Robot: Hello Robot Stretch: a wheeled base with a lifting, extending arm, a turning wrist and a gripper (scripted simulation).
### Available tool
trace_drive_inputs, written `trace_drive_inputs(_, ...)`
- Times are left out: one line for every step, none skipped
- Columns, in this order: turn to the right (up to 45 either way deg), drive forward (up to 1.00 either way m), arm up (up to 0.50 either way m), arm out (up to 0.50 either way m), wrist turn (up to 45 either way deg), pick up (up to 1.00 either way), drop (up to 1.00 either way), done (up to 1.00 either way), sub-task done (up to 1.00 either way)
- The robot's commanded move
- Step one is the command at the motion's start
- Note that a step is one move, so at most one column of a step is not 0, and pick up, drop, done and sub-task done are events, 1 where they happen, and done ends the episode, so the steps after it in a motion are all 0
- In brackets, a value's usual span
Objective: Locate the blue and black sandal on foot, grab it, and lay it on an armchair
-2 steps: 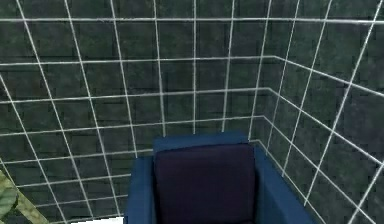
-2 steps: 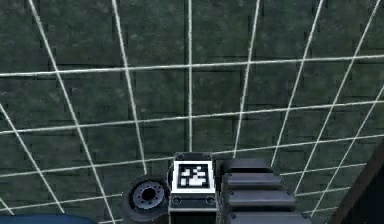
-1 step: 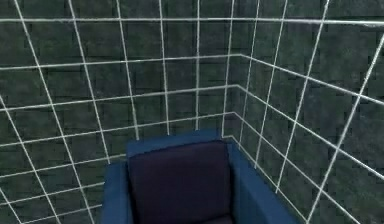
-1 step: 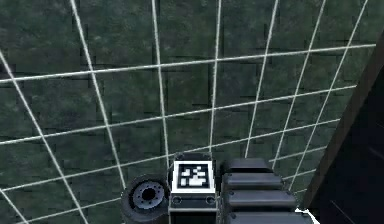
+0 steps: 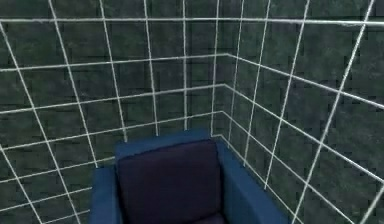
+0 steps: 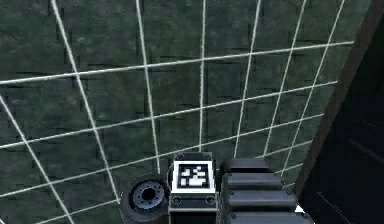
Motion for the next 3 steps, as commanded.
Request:
trace_drive_inputs(-6.0, 0.0, 0.0, 0.0, 0.0, 0.0, 0.0, 0.0, 0.0)
trace_drive_inputs(-45.0, 0.0, 0.0, 0.0, 0.0, 0.0, 0.0, 0.0, 0.0)
trace_drive_inputs(-45.0, 0.0, 0.0, 0.0, 0.0, 0.0, 0.0, 0.0, 0.0)
